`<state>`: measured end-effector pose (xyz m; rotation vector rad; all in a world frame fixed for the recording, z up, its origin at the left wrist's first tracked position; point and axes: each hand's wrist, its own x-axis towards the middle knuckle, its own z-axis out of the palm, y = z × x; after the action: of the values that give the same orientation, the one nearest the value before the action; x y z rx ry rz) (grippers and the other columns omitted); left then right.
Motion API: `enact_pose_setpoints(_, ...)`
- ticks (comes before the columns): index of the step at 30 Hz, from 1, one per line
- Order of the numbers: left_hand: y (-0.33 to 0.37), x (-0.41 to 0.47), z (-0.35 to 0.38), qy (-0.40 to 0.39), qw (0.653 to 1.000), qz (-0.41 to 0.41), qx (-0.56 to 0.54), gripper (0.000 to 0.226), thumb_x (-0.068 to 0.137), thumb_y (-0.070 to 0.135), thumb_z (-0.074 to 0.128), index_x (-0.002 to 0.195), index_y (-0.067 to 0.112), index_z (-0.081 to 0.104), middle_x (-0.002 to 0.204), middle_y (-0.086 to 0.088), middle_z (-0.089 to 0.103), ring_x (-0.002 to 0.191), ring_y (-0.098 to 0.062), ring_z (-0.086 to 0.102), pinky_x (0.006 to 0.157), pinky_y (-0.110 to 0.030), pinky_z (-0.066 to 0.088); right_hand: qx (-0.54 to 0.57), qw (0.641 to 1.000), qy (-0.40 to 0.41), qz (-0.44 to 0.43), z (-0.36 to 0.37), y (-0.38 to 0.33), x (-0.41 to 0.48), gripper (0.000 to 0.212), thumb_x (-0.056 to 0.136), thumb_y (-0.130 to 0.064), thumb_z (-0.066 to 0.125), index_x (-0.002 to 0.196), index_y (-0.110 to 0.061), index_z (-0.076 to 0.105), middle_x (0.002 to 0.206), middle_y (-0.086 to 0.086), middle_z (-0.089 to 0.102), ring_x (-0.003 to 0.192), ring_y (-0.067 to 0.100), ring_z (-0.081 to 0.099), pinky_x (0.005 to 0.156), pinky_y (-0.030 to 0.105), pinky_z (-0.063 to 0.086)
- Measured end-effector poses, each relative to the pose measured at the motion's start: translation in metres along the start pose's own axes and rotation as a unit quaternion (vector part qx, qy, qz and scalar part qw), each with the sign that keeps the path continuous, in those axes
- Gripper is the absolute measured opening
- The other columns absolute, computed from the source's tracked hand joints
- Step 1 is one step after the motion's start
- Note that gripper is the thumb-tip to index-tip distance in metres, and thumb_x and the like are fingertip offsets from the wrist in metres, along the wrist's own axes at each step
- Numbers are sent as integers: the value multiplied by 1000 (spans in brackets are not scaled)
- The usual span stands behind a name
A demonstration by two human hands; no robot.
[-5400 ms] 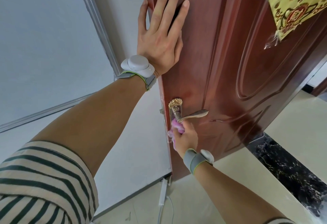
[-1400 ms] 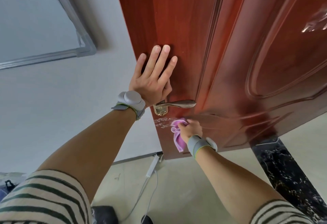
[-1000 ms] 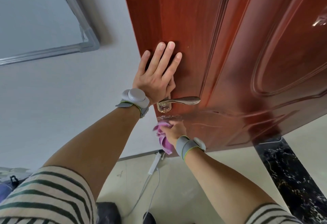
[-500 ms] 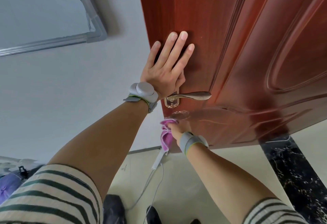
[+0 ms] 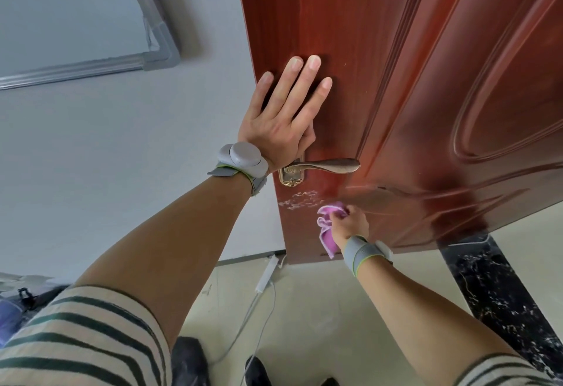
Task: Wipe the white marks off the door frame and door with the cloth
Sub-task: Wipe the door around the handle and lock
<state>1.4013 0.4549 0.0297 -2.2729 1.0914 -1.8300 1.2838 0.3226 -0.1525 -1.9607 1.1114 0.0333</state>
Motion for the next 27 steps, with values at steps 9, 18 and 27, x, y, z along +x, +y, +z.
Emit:
enact_pose_setpoints(9,-1,-1,3,8,1000,-1,-4,58,77,14,64,135,14,61,140,-14,57,135,-30,43,119,-43,21,21,999,33,-19,24,-15,10,24,86,-20,60,107,-11,65,109,15,66,100,35,61,81,34,45)
enact_pose_setpoints(18,-2,-1,2,4,1000,0,0,57,77,14,65,134,14,62,139,-15,57,134,-31,45,119,-44,21,235,963,122,57,24,-23,-4,24,90,-20,58,110,-6,58,98,10,63,87,25,59,80,31,45)
enact_pose_setpoints(27,0,-1,0,1,1000,-3,-2,58,77,13,64,135,14,61,140,-13,57,134,-30,44,119,-43,20,127,988,83,-23,29,-11,-23,21,90,-18,57,106,-6,61,103,16,66,91,32,63,71,26,36)
